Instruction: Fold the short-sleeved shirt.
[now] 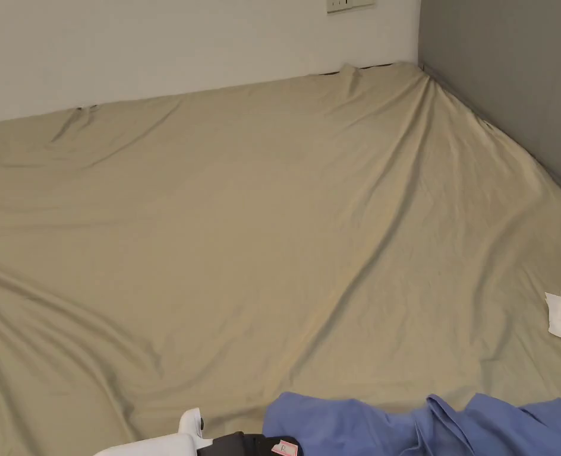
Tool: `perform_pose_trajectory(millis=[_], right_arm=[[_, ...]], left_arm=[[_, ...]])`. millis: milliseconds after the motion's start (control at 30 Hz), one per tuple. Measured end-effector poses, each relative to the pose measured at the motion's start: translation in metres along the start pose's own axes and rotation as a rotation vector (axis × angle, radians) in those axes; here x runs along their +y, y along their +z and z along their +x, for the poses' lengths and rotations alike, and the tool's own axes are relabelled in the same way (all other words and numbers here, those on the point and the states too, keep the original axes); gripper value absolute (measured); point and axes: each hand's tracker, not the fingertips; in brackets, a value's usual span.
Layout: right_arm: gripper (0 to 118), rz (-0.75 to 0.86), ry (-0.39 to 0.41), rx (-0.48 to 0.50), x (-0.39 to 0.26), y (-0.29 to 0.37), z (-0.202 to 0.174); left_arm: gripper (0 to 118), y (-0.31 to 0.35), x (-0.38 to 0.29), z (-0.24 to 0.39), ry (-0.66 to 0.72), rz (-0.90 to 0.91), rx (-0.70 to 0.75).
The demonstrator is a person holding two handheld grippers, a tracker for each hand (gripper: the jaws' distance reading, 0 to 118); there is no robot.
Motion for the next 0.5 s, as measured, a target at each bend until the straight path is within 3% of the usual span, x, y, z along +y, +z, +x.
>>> perform_pose_trajectory(millis=[133,333,500], right_arm=[[3,0.000,0.011,-0.007,0.000,-0.003,-0.007],[3,-0.014,0.048,0.000,0.002,-0.014,-0.025],[3,-0.041,0.089,0.020,0.005,-0.027,-0.043]], left_arm=[[6,0.007,-0.003,0.037,-0.056,-0.036,-0.060],[6,0.070,0.016,0.027,-0.070,-0.021,-0.057],[6,0.167,0.034,-0.001,0.049,0.111,0.156]])
